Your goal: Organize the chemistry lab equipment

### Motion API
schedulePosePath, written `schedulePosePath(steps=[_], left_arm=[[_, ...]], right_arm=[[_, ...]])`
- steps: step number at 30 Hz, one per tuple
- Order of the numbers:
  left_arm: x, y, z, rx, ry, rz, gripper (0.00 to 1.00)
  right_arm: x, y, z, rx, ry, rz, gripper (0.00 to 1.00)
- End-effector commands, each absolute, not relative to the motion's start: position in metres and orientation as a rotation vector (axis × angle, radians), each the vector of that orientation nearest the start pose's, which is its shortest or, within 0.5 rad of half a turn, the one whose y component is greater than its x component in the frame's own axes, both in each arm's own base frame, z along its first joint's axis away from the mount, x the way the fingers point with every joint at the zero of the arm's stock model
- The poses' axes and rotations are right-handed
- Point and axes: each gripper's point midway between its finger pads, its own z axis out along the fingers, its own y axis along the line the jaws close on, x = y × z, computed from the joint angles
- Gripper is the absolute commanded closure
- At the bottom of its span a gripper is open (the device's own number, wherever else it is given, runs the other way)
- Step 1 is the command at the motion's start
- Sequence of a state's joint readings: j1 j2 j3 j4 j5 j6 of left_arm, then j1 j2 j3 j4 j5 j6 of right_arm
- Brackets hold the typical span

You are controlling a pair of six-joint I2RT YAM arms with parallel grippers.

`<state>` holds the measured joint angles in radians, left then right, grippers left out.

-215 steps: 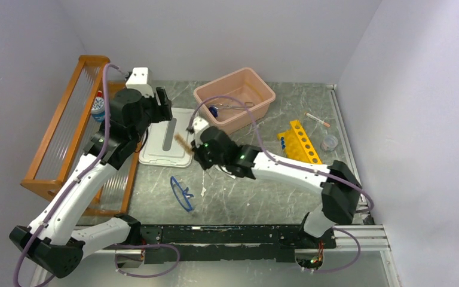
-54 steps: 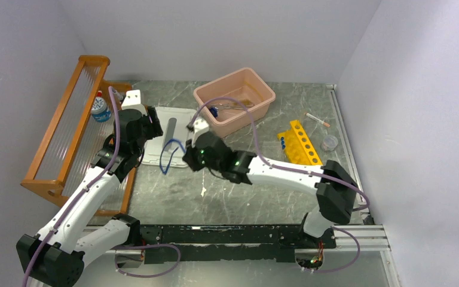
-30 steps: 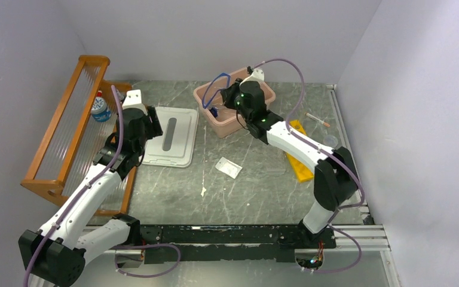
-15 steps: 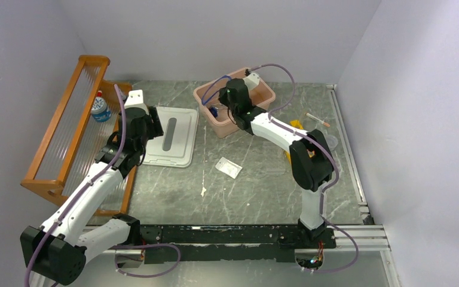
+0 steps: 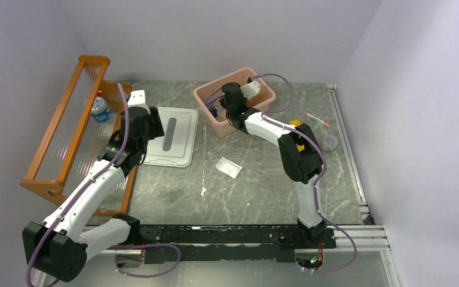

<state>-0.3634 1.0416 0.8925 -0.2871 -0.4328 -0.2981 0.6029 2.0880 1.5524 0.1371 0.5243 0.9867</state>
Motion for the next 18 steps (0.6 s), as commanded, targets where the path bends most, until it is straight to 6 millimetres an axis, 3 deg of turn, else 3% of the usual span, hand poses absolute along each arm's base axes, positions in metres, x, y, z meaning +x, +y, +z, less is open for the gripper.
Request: schedulePosePath(steps=[1, 16, 18], left_arm=[[0.339, -0.058, 0.222, -0.206, 1.963, 0.019, 0.35], [0.340, -0.057, 0.218, -0.201, 1.976, 0.035, 0.35], [0.340, -0.058, 0.217, -0.200, 1.979, 0.034, 0.35]], right_arm=[[0.540, 0.283, 0.150, 0.801, 1.765, 0.514, 1.00], [0.566, 0.285, 0.121, 0.886, 1.769, 0.504, 0.96], [0.572, 0.285, 0.125, 0.871, 1.760, 0.474, 0.94]])
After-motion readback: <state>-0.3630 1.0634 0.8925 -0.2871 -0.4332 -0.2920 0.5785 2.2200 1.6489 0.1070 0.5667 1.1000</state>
